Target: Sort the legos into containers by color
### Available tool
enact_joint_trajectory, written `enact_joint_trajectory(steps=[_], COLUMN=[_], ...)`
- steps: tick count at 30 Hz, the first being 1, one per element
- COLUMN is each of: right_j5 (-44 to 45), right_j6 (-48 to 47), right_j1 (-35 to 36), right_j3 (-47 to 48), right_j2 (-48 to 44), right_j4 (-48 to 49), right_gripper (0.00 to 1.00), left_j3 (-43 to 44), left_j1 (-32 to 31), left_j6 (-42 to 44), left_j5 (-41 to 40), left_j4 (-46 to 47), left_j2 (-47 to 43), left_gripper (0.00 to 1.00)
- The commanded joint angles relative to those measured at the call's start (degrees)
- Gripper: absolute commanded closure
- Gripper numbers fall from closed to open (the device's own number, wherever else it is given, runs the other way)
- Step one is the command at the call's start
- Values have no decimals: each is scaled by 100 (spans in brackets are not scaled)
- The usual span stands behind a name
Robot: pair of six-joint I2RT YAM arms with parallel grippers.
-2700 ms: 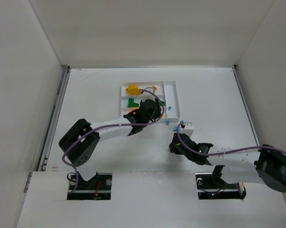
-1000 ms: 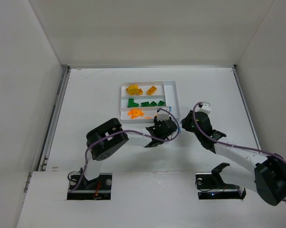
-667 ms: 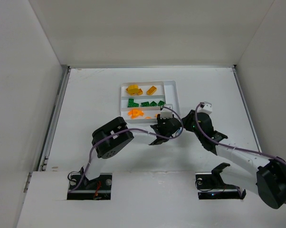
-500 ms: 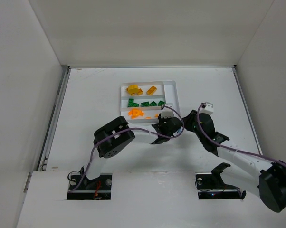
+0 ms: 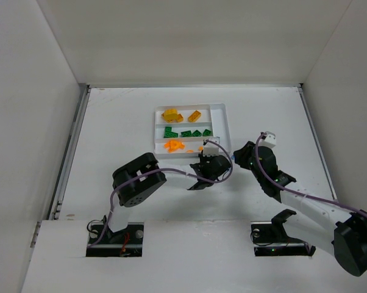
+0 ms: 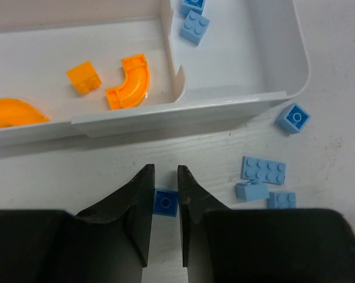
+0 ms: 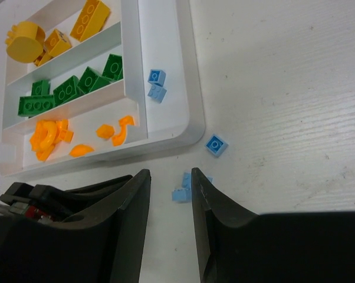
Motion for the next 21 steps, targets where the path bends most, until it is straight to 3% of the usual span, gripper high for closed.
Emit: enact_joint_trajectory(steps=[1,8,18,21], right_j5=[-44,-53,35,27], right_j6=[65,74,74,74], right_j1=[-40,-128,-207,-260], right_j3=[-17,-44,-79,-61], right_j2=[-33,-86,2,116], right_j4=[271,253,244,236], right_gripper=[60,60,61,61], left_j3=[-143,48,1534,1833], left_j1=[-65,57,707,866], left_j6=[-26,219,774,844], left_j5=[-48,-48,391,505], left_j4=[-102,-23,126,21], left_j2=[-588,-1064,69,316], left_gripper=[91,91,88,80])
